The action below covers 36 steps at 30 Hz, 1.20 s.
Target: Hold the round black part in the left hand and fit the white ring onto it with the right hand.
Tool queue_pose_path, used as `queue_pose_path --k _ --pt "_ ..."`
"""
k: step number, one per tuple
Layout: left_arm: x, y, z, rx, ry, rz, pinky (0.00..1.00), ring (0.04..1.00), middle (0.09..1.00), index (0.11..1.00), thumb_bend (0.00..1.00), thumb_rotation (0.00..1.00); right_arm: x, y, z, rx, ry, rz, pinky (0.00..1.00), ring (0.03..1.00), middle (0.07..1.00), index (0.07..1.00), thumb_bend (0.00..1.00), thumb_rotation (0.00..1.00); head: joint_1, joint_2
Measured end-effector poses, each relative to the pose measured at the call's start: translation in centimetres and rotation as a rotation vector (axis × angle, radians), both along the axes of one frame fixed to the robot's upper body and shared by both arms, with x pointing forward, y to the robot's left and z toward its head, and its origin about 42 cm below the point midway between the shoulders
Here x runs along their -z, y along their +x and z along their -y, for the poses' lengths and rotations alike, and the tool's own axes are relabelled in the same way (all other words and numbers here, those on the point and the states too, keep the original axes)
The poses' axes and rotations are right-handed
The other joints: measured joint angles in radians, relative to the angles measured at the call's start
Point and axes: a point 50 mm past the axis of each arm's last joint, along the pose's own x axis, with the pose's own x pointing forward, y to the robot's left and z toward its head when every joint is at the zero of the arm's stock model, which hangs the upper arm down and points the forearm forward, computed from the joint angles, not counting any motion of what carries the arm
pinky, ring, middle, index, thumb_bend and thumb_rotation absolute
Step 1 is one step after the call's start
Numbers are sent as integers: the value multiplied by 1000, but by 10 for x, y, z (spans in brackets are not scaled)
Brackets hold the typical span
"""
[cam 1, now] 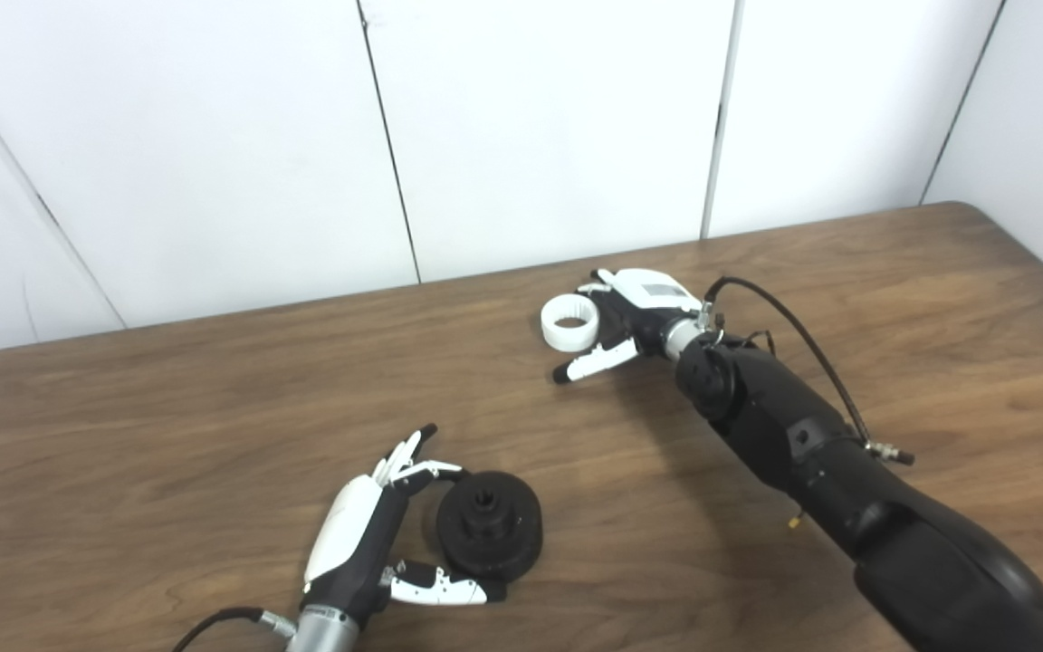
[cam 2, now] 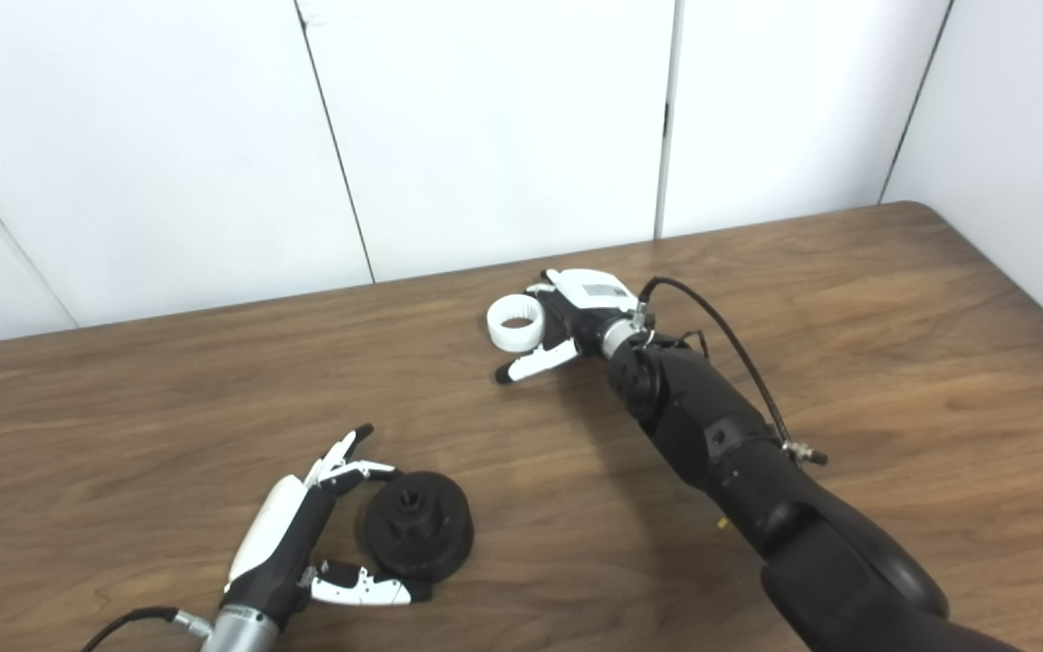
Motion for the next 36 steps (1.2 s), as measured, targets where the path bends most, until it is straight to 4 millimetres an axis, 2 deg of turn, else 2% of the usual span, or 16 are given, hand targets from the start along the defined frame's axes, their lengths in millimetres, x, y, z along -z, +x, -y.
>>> queue_pose_path --k 8,17,27,36 --pt "0 0 0 0 0 0 1000 1000 1000 603 935 230 -1 -1 -13 -6 65 103 1000 1000 975 663 802 385 3 3" --pt "0 -1 0 0 0 -2 1000 1000 1000 605 935 220 9 -6 -14 2 121 177 1000 992 932 606 762 313 6 11" --pt "0 -1 0 0 2 -8 1000 1000 1000 606 935 226 12 -9 -11 11 135 192 1000 990 935 627 784 348 3 14" --pt "0 -1 -1 4 4 -12 1000 1000 1000 605 933 229 14 -9 -8 12 125 171 1000 994 957 719 872 432 3 14"
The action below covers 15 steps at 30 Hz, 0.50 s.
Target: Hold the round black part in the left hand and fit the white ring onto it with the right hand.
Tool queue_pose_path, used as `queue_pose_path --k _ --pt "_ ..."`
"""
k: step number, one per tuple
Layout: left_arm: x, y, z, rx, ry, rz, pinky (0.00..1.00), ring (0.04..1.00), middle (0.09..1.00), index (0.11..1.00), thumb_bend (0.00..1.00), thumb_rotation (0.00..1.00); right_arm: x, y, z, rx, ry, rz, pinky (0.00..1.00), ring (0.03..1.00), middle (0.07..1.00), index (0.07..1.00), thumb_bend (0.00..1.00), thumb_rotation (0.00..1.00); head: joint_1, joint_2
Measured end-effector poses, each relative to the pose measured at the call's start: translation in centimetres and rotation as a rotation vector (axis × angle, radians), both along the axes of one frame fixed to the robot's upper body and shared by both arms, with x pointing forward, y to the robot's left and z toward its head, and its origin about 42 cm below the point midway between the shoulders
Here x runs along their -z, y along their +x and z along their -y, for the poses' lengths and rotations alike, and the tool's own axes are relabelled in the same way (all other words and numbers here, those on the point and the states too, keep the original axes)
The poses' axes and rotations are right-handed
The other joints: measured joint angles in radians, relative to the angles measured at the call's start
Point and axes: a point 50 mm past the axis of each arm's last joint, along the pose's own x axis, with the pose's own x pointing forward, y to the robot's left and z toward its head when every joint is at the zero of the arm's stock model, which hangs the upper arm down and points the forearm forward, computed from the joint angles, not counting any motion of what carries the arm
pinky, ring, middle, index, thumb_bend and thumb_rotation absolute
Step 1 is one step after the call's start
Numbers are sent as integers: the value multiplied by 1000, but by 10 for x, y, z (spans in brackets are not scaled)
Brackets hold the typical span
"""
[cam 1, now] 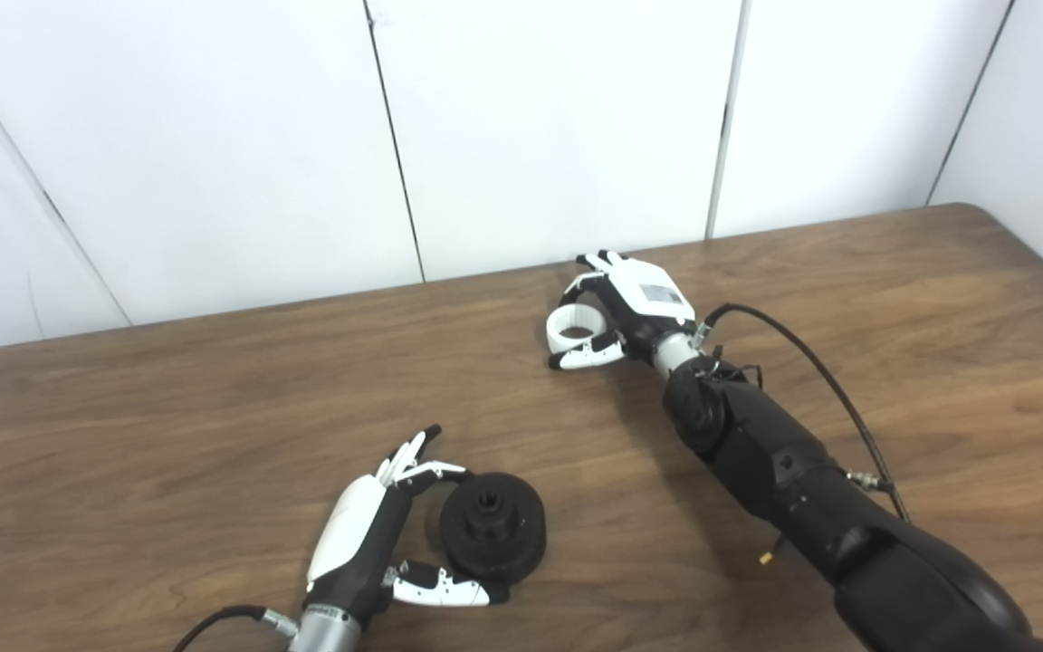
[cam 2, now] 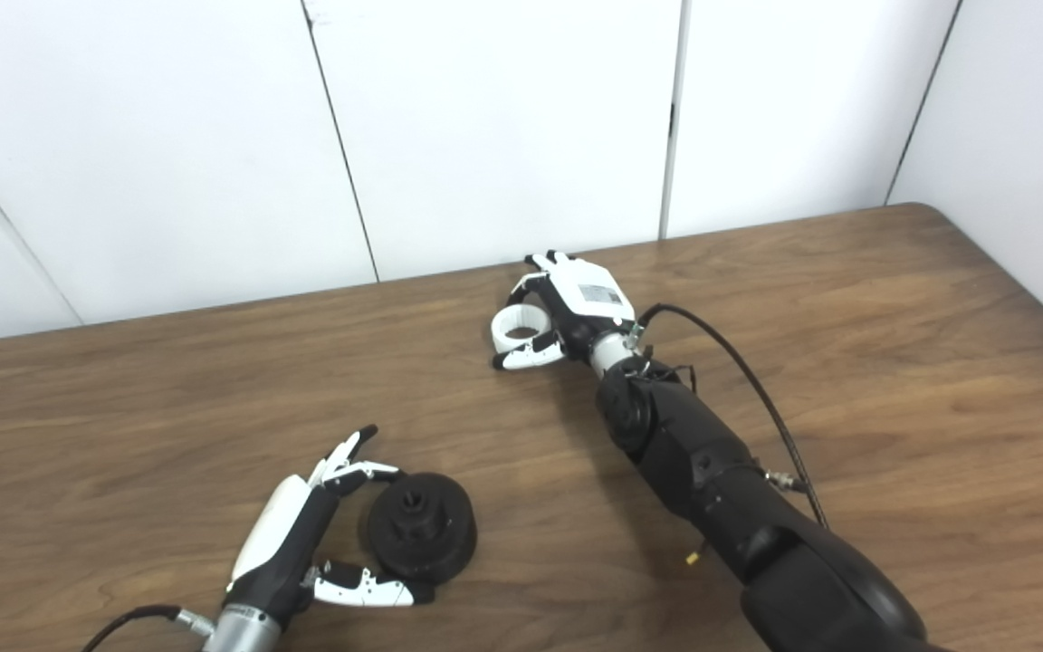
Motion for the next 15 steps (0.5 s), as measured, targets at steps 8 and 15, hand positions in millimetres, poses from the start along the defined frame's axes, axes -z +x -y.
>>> queue_pose_path --k 8,15 --pt "0 0 -1 1 1 -2 1000 1000 1000 605 936 233 0 0 2 18 -19 -39 1000 997 968 753 935 479 0 6" --pt "0 -1 -1 0 1 -3 1000 1000 1000 604 933 226 -2 0 0 24 -24 -55 1000 998 973 756 944 477 2 9"
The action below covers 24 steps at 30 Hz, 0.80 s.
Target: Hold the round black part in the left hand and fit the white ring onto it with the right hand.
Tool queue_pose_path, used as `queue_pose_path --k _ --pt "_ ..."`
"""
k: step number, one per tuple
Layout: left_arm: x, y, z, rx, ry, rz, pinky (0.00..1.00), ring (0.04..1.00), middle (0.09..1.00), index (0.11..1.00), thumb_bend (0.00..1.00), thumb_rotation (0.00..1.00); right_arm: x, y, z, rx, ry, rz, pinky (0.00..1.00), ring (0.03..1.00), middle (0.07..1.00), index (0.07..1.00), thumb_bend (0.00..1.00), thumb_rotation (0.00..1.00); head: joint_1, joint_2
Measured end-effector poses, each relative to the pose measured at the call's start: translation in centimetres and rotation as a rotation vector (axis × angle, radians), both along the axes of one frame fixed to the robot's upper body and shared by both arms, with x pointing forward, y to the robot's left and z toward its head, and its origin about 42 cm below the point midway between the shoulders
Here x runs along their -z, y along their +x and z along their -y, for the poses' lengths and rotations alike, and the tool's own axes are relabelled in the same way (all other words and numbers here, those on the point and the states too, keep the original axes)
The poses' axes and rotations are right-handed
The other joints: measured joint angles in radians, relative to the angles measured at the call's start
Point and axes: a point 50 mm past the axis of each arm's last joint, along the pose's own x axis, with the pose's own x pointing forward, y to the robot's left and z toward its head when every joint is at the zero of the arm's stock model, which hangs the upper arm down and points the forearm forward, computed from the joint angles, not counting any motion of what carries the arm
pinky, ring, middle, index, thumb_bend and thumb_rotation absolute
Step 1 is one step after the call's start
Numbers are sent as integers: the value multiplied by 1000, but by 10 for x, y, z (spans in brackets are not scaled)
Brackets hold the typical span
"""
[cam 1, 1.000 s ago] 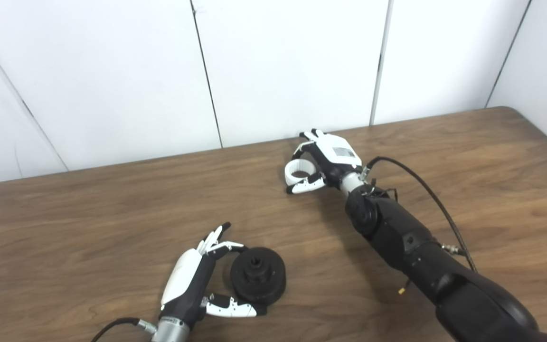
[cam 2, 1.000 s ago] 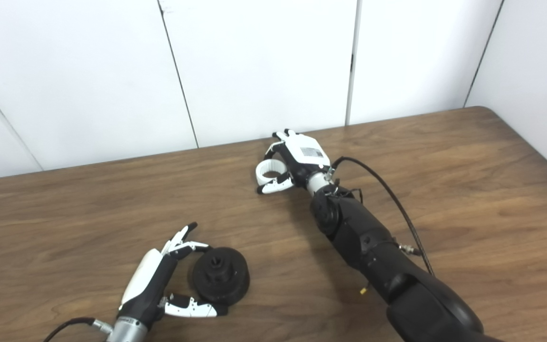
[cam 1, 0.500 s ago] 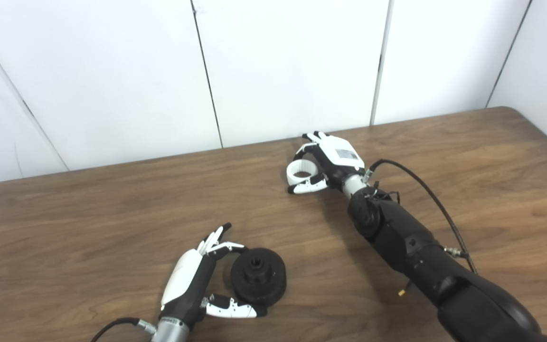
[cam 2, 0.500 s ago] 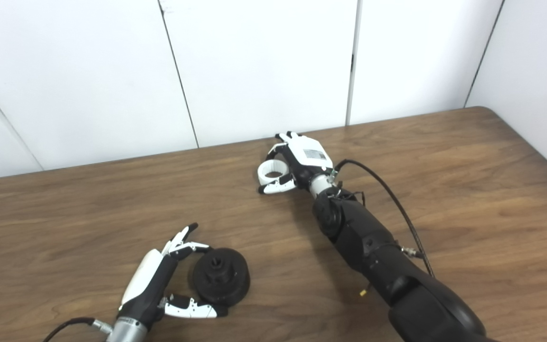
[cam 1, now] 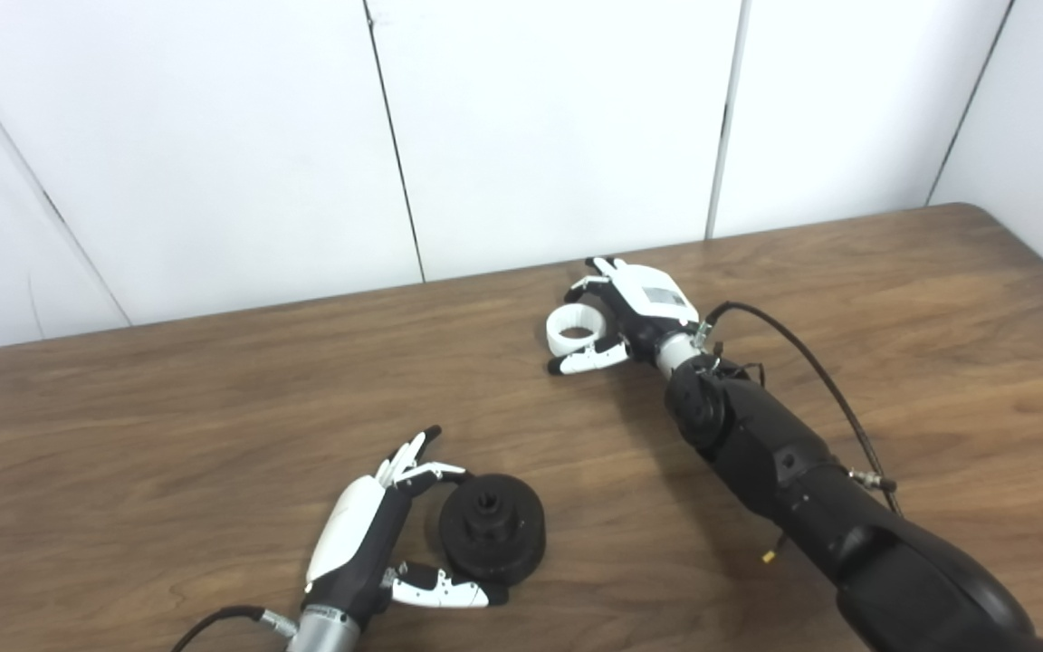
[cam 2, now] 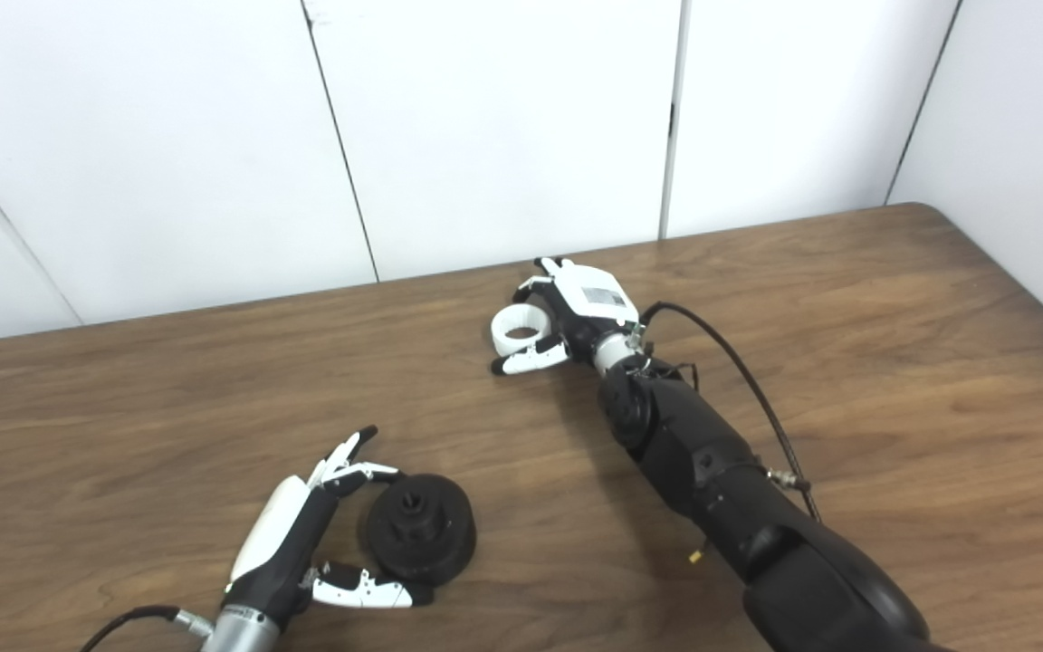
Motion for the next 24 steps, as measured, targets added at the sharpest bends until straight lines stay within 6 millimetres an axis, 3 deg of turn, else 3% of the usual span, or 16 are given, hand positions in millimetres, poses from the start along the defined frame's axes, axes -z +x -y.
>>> queue_pose_path --k 24 --pt "-2 -3 -1 5 4 -3 1000 1000 1000 604 942 241 -1 -1 4 7 2 17 1000 991 963 667 881 448 -6 6"
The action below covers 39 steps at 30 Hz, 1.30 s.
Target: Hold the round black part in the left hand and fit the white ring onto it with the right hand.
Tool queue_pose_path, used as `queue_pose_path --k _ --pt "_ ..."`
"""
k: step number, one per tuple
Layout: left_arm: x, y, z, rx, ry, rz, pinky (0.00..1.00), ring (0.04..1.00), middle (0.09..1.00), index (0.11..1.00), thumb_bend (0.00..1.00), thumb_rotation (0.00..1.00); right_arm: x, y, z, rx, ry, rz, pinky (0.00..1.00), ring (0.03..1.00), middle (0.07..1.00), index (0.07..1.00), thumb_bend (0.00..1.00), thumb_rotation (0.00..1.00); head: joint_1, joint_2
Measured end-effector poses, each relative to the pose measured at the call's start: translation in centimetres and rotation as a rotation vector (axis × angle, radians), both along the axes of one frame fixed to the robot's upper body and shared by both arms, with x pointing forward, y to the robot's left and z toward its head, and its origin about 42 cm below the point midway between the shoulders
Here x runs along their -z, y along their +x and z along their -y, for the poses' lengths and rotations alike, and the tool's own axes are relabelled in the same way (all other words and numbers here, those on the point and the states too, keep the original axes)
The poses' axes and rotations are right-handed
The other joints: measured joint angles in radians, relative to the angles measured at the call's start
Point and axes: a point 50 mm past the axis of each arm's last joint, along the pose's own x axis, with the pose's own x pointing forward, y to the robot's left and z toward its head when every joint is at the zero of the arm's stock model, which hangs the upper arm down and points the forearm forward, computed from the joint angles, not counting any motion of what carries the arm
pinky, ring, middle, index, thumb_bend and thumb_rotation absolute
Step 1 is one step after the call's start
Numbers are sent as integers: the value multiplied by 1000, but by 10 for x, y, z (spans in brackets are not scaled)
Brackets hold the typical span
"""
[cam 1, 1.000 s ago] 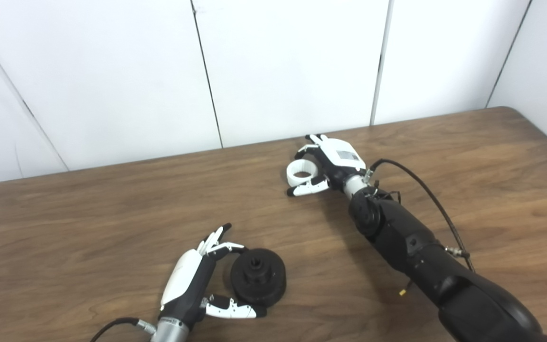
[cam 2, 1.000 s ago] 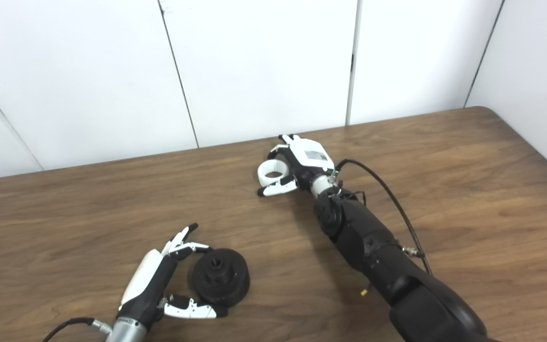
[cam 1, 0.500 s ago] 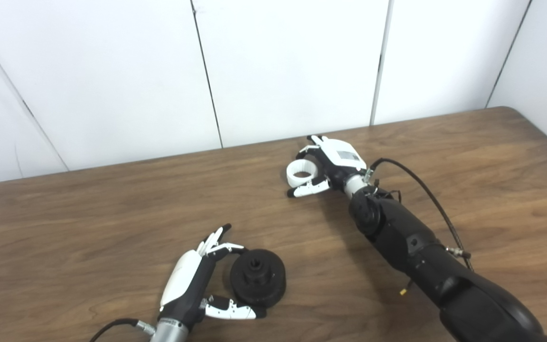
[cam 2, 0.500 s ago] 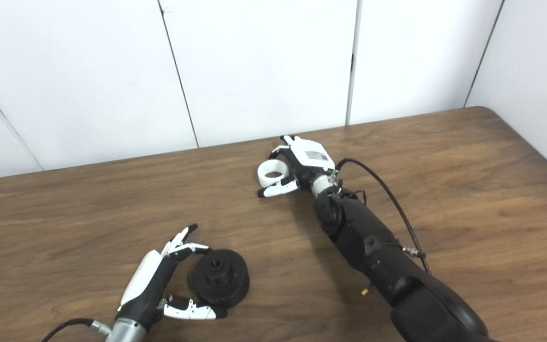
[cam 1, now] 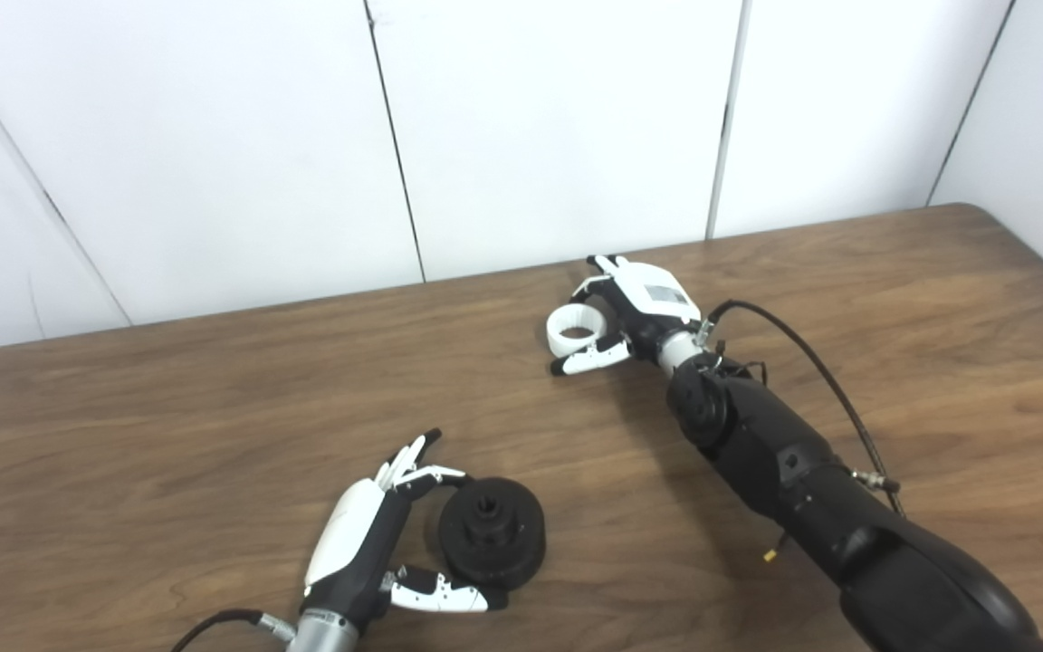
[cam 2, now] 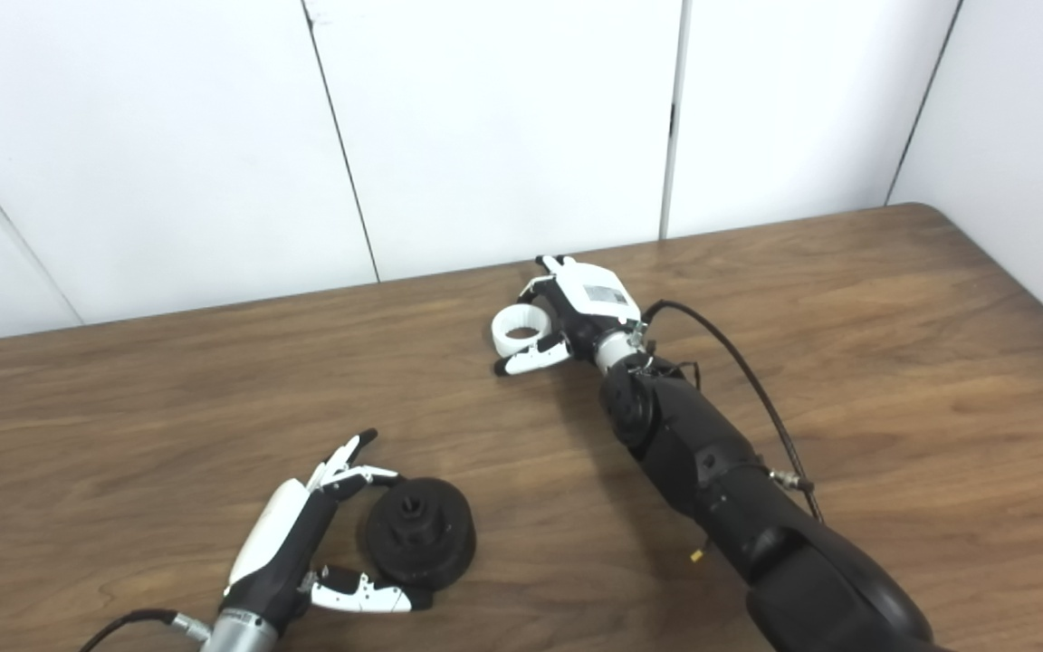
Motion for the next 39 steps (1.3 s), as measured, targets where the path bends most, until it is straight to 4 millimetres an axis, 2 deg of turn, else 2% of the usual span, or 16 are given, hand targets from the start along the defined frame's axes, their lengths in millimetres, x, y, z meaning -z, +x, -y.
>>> queue_pose_path --k 15,23,24,25,27,30,39 --pt "0 0 -1 0 2 -3 1000 1000 1000 605 939 242 0 -1 7 14 0 10 1000 985 951 657 874 410 0 6" --pt "0 0 -1 1 2 -2 1000 1000 1000 604 940 242 0 -2 7 3 33 33 1000 957 910 589 824 309 3 8" --pt "0 0 -1 1 2 -2 1000 1000 1000 604 940 239 0 -3 6 3 46 41 1000 954 904 563 760 268 3 8" --pt "0 0 -1 1 2 -2 1000 1000 1000 603 940 238 1 -4 6 7 62 50 1000 953 900 528 644 213 3 9" --pt "0 0 -1 1 2 -3 1000 1000 1000 604 940 241 2 -5 4 18 104 65 1000 954 889 497 548 164 2 11" --pt "0 0 -1 1 2 -3 1000 1000 1000 606 937 245 1 -6 -1 25 161 92 1000 951 873 486 525 147 3 11" --pt "0 0 -1 -1 2 -5 1000 1000 1000 607 938 249 5 -10 -3 43 190 109 1000 955 863 483 522 141 6 14"
